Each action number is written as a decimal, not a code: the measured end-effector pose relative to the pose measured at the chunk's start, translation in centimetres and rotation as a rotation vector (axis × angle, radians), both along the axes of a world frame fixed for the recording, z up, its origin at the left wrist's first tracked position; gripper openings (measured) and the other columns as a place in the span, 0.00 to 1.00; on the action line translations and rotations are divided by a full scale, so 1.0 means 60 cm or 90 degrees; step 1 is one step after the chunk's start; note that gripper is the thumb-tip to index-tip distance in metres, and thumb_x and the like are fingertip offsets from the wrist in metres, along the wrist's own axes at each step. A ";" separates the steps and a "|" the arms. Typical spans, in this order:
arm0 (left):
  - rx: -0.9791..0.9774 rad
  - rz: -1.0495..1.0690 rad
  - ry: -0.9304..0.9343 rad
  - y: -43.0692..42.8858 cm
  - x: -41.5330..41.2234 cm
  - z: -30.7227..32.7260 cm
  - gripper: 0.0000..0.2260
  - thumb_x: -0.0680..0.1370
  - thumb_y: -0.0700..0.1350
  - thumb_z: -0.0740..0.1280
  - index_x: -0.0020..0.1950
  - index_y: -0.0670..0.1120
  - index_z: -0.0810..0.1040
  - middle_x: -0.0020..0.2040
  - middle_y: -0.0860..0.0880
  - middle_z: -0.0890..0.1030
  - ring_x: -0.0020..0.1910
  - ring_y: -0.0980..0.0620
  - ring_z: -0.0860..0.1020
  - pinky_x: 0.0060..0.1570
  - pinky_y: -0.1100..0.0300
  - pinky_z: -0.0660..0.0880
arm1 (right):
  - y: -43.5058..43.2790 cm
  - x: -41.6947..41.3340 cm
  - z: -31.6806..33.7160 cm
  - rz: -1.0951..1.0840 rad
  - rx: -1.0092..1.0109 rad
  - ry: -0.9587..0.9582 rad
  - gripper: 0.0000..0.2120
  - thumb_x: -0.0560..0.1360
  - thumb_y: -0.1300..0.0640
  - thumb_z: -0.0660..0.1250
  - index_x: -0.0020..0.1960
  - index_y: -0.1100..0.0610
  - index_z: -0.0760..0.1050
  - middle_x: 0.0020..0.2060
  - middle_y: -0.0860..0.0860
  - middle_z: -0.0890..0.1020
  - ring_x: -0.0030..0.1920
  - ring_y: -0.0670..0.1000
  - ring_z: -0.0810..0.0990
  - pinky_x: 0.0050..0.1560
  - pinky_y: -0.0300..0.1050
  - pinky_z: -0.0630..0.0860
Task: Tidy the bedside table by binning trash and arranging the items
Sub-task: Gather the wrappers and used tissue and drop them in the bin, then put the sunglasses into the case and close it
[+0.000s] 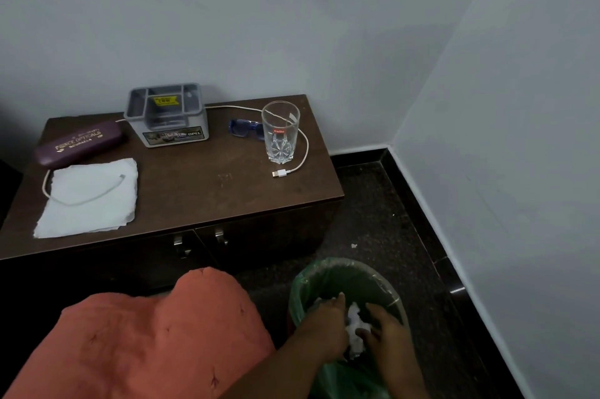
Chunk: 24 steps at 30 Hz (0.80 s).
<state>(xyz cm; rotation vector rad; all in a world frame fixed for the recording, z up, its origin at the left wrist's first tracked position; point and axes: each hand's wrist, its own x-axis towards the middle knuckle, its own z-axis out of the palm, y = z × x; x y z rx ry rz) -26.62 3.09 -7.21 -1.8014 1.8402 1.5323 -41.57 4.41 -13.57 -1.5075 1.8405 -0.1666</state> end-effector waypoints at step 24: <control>-0.481 0.824 0.141 -0.034 0.571 0.160 0.15 0.77 0.36 0.65 0.63 0.45 0.74 0.58 0.47 0.77 0.58 0.48 0.76 0.54 0.60 0.68 | -0.193 0.508 0.240 0.198 -0.246 -0.352 0.08 0.74 0.57 0.68 0.53 0.56 0.80 0.45 0.48 0.83 0.45 0.40 0.80 0.44 0.24 0.71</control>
